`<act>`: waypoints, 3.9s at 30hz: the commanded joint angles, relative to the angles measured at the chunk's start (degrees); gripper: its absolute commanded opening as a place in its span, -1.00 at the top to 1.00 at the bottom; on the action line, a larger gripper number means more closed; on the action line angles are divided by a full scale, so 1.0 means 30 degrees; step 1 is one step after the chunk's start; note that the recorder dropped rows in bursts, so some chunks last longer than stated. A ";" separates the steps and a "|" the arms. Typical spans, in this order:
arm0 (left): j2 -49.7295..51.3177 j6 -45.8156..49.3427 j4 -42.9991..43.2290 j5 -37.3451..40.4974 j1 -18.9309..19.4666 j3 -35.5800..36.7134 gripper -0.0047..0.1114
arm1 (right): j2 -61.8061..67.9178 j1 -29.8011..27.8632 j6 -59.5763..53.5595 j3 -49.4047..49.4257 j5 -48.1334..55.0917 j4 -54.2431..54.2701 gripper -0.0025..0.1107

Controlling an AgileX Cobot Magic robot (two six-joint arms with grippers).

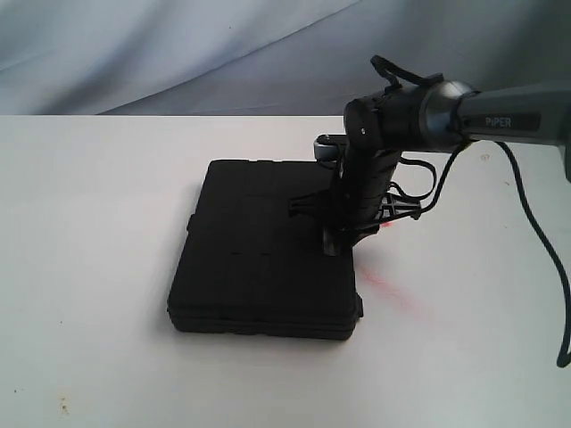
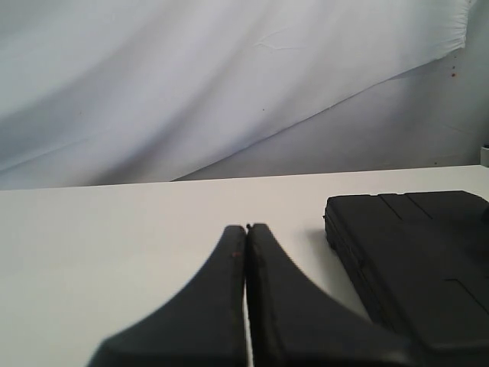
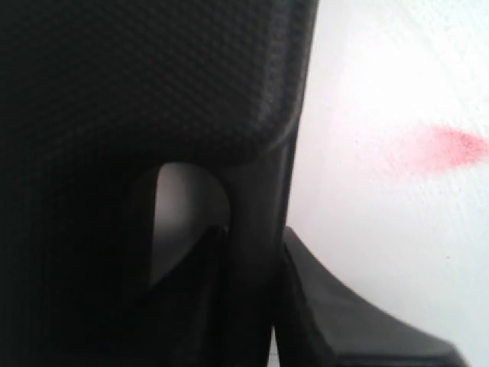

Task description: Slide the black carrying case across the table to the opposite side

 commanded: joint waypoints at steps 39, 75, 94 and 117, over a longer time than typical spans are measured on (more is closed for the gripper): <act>-0.0099 -0.0181 -0.0002 -0.0099 0.0033 0.0081 0.92 | -0.2369 -0.4842 -0.2662 0.3526 -0.0815 -0.2762 0.96; -0.0099 -0.0181 -0.0002 -0.0099 0.0033 0.0081 0.92 | -0.2369 -0.7390 -0.4848 0.3526 -0.1050 -0.4467 0.96; -0.0099 -0.0181 -0.0002 -0.0099 0.0033 0.0081 0.92 | -0.2369 -0.7390 -0.4398 0.3526 -0.0398 -0.3603 0.13; -0.0099 -0.0181 -0.0002 -0.0099 0.0033 0.0081 0.92 | -0.7772 -0.7222 -0.4303 0.3526 0.2895 -0.2672 0.08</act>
